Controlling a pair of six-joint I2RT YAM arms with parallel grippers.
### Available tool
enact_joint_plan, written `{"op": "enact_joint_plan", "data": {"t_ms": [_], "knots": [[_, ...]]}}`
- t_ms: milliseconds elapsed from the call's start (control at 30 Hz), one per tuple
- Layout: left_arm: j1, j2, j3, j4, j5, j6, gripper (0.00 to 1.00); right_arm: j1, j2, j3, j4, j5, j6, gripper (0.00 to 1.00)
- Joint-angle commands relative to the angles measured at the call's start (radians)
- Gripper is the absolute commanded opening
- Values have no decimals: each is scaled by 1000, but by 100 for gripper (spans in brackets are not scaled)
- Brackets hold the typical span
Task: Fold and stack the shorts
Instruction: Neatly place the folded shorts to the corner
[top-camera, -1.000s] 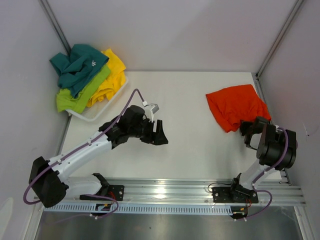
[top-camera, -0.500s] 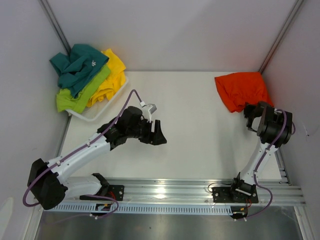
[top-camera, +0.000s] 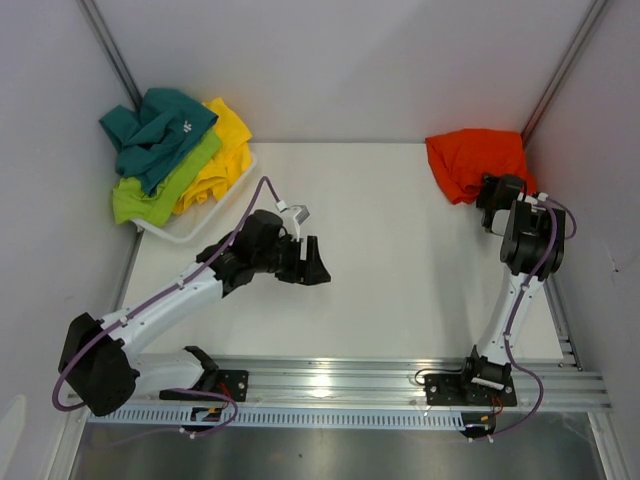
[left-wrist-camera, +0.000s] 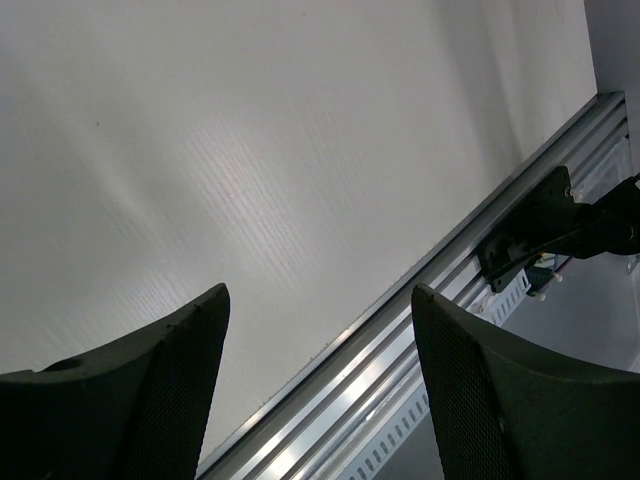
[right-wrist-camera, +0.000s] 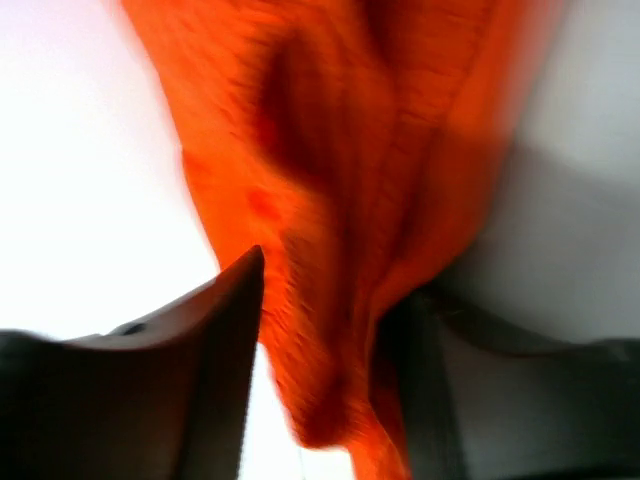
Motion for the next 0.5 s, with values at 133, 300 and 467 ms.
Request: {"op": "enact_joint_plan", "data": {"t_ms": [133,300,467], "knots": [[14,-57,9,15,4,-6,76,-29,-74,-6,-209,42,-72,68],[14,-98,22,-30,-2,-6,76,-78,-230,-113,-241,-10,-149,70],[22,-184,68,-131,-74,0,78,-117,-365,-156,-429,-24,-270,83]]}}
